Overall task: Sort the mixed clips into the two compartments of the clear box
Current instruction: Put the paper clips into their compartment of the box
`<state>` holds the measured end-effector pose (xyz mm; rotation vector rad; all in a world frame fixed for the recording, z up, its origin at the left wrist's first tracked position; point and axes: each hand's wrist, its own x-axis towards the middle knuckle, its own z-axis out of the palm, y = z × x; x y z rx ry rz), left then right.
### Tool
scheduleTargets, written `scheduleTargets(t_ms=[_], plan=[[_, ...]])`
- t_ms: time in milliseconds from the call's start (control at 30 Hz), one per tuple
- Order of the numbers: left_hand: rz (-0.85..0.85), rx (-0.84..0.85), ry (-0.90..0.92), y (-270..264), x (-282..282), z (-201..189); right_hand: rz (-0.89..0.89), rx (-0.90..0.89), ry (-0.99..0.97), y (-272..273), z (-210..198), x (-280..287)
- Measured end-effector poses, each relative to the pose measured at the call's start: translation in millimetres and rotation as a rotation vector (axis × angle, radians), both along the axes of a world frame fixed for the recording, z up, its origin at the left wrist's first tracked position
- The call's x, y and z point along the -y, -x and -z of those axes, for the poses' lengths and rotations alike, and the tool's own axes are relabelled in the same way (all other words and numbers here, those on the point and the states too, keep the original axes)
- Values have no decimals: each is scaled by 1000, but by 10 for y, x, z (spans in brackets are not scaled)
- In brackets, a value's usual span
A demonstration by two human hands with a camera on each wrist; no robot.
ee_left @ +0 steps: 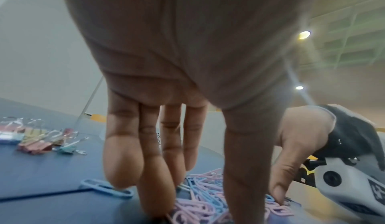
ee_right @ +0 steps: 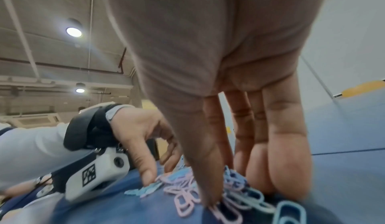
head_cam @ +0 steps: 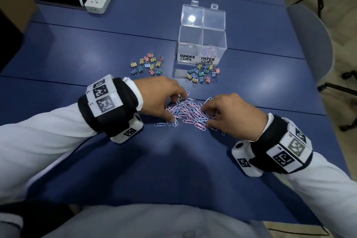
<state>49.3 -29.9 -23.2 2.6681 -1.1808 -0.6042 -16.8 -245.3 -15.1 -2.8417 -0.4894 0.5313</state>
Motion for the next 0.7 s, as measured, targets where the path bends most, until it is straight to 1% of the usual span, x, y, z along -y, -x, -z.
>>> scheduleTargets(t_ms=[100, 300, 400, 467, 600, 700], plan=[[23, 61, 3, -17, 114, -25, -16, 56, -9, -21, 50, -52], [137, 85, 3, -96, 287, -30, -8, 145, -42, -38, 83, -27], [164, 105, -13, -136, 345, -19, 61, 180, -111, -58, 68, 31], [177, 132, -23, -153, 373, -5, 109, 154, -149, -62, 68, 68], [187, 189, -34, -166, 397, 29, 141, 137, -206, -76, 58, 103], [207, 220, -28, -161, 390, 39, 200, 178, -329, -195, -47, 162]])
